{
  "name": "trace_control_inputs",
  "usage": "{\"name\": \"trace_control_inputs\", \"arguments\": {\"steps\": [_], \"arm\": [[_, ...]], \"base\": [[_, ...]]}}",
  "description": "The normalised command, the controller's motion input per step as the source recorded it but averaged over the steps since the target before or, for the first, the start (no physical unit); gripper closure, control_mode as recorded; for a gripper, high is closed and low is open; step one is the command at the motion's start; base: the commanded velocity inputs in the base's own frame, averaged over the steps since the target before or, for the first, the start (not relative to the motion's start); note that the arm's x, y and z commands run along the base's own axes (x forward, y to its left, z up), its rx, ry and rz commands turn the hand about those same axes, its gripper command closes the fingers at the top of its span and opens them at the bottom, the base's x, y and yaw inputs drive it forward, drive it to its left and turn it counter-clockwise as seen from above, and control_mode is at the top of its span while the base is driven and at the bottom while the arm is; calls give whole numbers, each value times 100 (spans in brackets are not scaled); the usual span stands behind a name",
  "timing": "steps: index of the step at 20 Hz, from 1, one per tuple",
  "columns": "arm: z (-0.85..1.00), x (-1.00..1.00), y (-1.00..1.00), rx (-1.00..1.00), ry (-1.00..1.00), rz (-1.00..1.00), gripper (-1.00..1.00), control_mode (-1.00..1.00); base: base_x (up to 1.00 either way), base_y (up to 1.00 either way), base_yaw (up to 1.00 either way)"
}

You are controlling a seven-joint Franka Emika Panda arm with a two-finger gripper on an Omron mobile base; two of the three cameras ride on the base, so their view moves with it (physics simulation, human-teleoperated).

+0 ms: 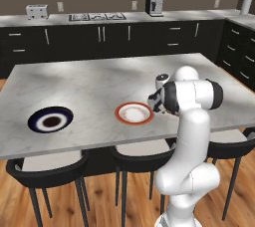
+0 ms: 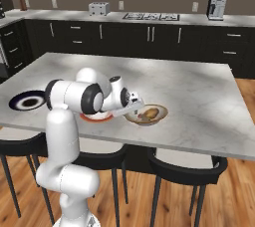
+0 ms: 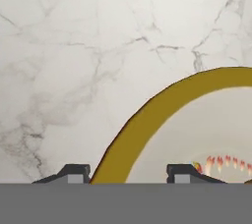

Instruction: Pick the chicken drumstick and garlic from their plates and place them in the bowl. Then put the bowl in the fridge.

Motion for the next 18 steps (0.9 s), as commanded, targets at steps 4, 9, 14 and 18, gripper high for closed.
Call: {"name": "trace_control_inputs", "arguments": {"steps": [4,9,14,18], "arm": [[-6,-10,-24,1,9,-19,100,-100],[4,-19,-21,7,-2,-15,100,-100],[20,-15,-1,3,-20,-4,100,-100],[17,-17,0,0,-23,0,100,-100]], "base": [[0,0,0],[0,0,0],[0,0,0],[0,0,0]]}}
